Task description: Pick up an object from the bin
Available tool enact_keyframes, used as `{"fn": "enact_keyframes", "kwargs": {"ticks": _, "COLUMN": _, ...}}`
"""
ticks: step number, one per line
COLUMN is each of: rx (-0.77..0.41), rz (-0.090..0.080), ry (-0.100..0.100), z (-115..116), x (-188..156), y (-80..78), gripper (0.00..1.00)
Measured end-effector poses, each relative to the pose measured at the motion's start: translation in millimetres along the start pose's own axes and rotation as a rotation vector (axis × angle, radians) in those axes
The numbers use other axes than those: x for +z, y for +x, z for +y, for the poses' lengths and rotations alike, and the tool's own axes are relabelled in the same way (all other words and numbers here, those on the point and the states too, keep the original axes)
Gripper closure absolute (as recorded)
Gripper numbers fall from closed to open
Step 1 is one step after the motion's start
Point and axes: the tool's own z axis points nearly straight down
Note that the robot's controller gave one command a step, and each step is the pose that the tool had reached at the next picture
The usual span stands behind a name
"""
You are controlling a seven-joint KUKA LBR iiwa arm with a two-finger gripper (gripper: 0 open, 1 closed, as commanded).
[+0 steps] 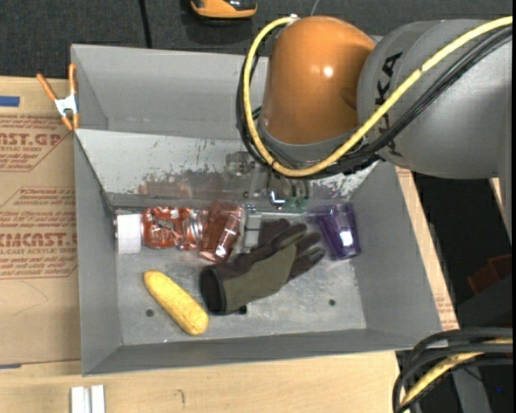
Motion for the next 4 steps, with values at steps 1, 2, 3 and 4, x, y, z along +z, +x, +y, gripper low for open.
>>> {"fn": "enact_keyframes", "kwargs": {"ticks": 1, "rx": 0.002, "rz": -0.008, "ry": -0.001, "z": -1, "x": -5, "y": -1.4, "gripper": 0.00}}
{"fn": "enact_keyframes", "kwargs": {"ticks": 2, "rx": -0.060, "rz": -0.014, "ry": 0.000, "z": -3, "x": 40, "y": -3.1, "gripper": 0.00}}
{"fn": "enact_keyframes", "kwargs": {"ticks": 3, "rx": -0.080, "rz": -0.011, "ry": -0.001, "z": 0, "x": 109, "y": 7.9, "gripper": 0.00}}
{"fn": "enact_keyframes", "kwargs": {"ticks": 4, "rx": -0.133, "rz": -0.006, "ry": 0.000, "z": -56, "x": 150, "y": -3.4, "gripper": 1.00}}
